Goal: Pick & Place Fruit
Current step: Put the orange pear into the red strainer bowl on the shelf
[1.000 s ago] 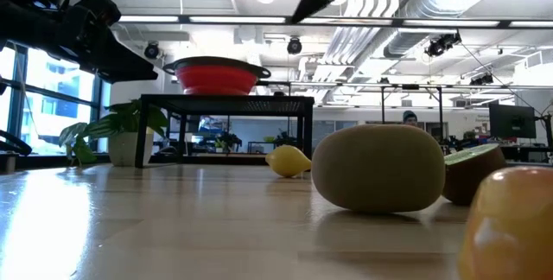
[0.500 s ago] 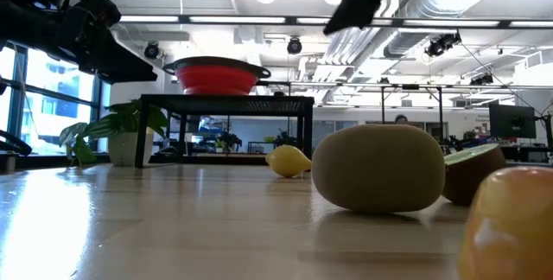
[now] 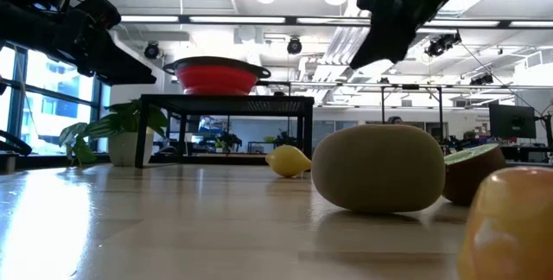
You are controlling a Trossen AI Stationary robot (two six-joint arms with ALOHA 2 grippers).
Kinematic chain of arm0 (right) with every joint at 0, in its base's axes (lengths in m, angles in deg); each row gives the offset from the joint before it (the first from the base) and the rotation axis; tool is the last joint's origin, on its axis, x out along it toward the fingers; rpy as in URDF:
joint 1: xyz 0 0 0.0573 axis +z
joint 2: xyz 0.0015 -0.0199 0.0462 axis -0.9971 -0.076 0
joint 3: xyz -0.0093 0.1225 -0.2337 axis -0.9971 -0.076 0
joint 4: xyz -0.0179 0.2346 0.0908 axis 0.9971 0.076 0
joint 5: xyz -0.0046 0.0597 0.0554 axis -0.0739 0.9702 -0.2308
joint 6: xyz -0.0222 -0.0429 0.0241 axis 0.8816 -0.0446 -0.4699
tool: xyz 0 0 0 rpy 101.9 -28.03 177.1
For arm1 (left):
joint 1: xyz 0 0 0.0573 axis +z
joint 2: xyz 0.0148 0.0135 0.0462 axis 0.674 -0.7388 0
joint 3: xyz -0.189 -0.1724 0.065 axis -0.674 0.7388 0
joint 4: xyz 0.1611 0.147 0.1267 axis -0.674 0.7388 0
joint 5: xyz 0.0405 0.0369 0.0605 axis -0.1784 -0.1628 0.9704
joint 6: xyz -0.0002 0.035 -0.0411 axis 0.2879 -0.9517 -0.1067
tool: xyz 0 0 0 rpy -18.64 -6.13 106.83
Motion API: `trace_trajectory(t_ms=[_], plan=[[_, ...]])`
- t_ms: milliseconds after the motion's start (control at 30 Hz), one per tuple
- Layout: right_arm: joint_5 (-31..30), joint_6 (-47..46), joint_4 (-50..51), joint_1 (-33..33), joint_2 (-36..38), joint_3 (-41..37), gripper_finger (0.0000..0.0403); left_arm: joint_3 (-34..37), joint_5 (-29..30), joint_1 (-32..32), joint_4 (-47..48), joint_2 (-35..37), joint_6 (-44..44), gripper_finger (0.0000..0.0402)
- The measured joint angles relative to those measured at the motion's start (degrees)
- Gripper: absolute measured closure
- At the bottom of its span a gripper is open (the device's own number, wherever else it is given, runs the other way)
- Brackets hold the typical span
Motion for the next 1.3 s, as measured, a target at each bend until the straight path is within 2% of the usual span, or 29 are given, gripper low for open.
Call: trace_trajectory(t_ms=[267, 500, 833, 1000, 1133, 1300], plan=[[0.0, -6.0, 5.3, 2.6, 0.2, -0.2, 0.0401, 0.0, 0.1, 0.0, 0.0, 0.0, 0.0, 0.0174], [1.9, -18.9, 18.4, 4.3, 0.2, -0.2, 0.0401, 0.0, 0.2, 0.0, 0.0, 0.0, 0.0, 0.0174], [6.7, -29.7, 31.9, 7.3, 0.1, -0.2, 0.0401, 0.0, 0.2, 0.0, 0.0, 0.0, 0.0, 0.0174], [8.4, -29.6, 32.0, 8.8, 0.1, -0.2, 0.0401, 0.0, 0.1, 0.0, 0.0, 0.0, 0.0, 0.0174], [10.6, -23.6, 32.1, 10.4, 0.1, -0.2, 0.0401, 0.0, 0.1, 0.0, 0.0, 0.0, 0.0, 0.0174], [9.8, -20.3, 32.1, 13.1, 0.1, -0.2, 0.0401, 0.0, -0.1, 0.0, 0.0, 0.0, 0.0, 0.0174]])
